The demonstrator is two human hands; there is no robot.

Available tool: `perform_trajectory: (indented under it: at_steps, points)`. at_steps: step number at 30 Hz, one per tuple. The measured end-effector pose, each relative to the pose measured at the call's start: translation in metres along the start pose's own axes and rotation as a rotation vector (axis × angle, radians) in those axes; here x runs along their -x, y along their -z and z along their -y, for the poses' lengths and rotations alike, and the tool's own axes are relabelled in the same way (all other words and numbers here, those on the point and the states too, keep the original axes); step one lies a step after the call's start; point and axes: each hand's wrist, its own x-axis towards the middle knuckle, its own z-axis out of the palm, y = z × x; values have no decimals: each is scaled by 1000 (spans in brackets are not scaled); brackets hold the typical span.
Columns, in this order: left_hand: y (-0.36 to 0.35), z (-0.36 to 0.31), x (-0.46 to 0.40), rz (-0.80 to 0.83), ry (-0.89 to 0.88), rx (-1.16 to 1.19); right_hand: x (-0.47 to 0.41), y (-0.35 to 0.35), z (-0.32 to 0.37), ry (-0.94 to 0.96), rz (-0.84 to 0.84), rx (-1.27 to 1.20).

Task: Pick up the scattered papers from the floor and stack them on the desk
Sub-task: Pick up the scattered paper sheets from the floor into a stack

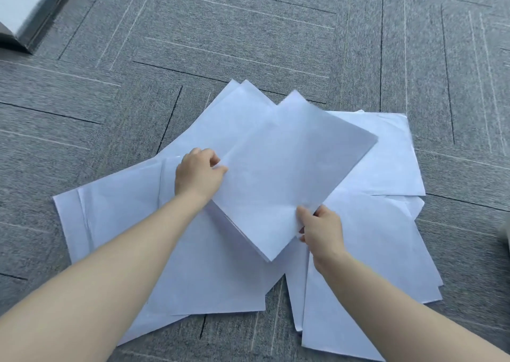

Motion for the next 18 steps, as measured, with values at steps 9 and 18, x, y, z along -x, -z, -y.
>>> perform_trajectory:
  at_steps: [9, 18]
  points:
    - [27, 73, 95, -48, 191, 89, 10, -23, -8, 168, 187, 274]
    - [22, 98, 151, -51, 273, 8, 20, -41, -18, 208, 168, 621]
